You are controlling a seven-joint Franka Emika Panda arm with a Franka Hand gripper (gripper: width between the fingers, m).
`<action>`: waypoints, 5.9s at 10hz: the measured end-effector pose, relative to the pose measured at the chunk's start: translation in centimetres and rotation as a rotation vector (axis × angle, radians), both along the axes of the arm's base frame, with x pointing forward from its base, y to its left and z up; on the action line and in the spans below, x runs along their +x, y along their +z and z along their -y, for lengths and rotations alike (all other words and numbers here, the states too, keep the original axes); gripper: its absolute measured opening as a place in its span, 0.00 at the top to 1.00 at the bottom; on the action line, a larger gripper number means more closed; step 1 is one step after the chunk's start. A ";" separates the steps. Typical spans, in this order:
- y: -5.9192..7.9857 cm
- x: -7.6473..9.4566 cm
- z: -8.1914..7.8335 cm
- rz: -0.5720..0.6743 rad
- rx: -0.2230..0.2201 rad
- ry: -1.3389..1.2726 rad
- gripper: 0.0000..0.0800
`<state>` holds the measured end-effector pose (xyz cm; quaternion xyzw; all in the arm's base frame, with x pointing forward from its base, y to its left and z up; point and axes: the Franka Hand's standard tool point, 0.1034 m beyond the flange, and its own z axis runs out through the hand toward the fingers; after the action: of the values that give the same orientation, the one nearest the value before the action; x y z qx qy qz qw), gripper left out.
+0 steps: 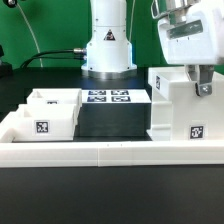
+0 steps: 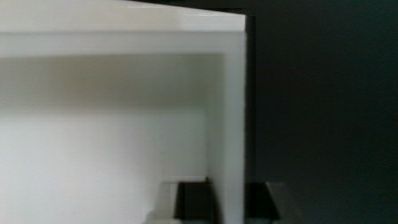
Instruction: Assemble drawer
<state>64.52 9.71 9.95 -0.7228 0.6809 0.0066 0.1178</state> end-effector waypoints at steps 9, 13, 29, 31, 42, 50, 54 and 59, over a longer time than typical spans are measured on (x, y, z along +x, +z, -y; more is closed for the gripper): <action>0.3 0.2 -0.1 0.001 0.001 0.012 0.31; 2.5 -1.3 0.0 0.040 -0.018 0.197 0.19; 3.6 -5.7 9.5 0.223 -0.244 1.462 0.19; 2.4 -7.3 12.3 0.164 -0.235 1.460 0.19; -2.1 -9.5 18.9 0.094 -0.262 1.440 0.19; -8.2 -13.7 20.1 0.032 -0.289 1.426 0.19; -9.0 -13.4 19.9 0.041 -0.319 1.450 0.19; -9.0 -13.2 20.3 0.052 -0.354 1.476 0.45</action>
Offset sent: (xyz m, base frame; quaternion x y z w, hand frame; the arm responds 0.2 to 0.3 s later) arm 0.0000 0.0000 0.0000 0.0000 0.0000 0.0000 1.0000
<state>51.36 -10.58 0.94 -0.9989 0.0086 -0.0427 -0.0186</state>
